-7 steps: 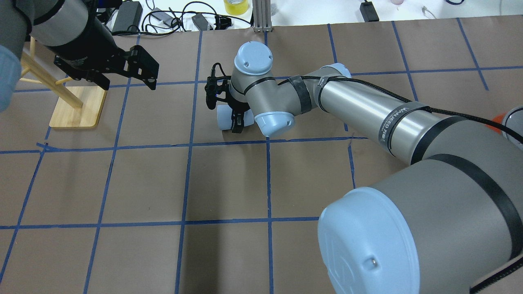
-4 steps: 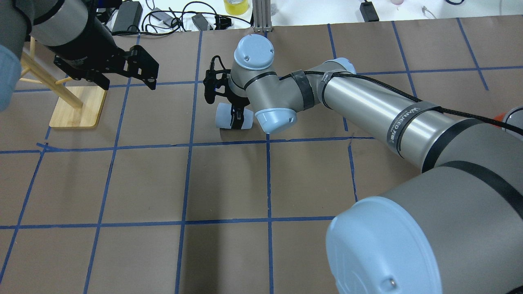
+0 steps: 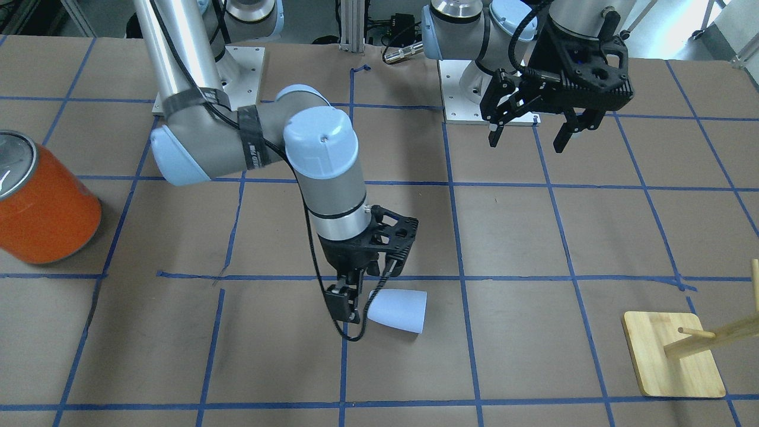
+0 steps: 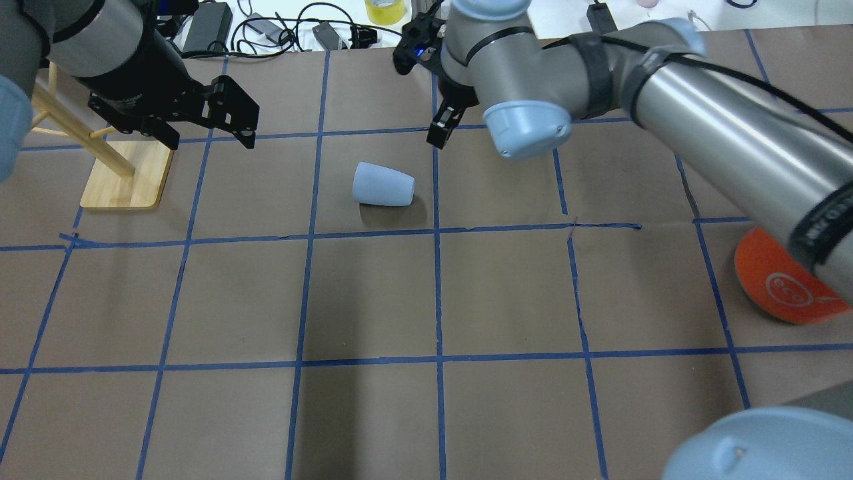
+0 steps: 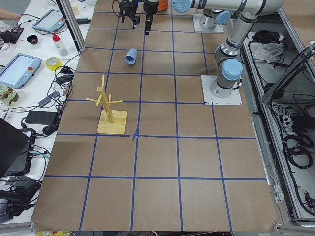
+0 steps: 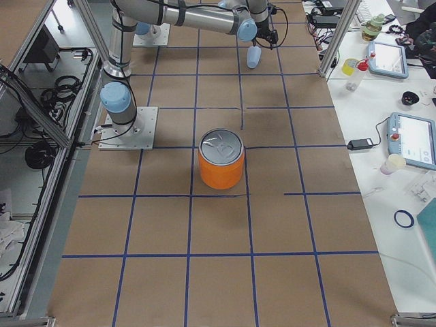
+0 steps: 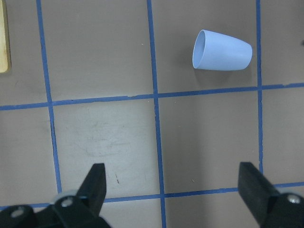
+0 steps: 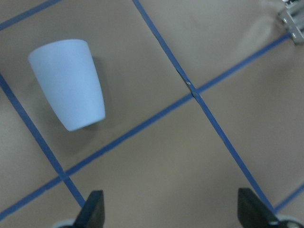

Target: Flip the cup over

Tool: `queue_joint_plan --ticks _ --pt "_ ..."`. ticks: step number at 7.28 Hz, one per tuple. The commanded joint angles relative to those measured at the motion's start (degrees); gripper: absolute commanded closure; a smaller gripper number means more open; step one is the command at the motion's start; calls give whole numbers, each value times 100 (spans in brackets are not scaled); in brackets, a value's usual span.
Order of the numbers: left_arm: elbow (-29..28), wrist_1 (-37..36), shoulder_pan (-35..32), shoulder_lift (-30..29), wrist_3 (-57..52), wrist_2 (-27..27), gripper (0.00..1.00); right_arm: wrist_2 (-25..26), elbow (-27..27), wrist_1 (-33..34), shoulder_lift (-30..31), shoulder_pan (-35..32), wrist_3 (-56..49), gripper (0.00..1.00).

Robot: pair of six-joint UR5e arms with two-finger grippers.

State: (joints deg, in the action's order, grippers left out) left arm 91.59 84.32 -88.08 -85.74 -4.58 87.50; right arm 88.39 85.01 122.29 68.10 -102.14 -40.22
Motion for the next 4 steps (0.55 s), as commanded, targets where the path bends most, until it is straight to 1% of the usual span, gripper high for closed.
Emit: queue_joint_plan --ticks 1,2,3,4 --pt "130 14 472 -91 -182 -501 0 134 138 -1062 675 1148 1342 0" --pt "279 -47 859 -231 -462 -1228 0 143 252 -1432 922 1457 2246 0" --pt "368 -143 993 -502 -804 -1679 0 239 253 -1871 1282 1599 2490 0" --pt "447 -579 995 -879 -833 -2093 0 510 253 -2528 1738 1653 2510 0"
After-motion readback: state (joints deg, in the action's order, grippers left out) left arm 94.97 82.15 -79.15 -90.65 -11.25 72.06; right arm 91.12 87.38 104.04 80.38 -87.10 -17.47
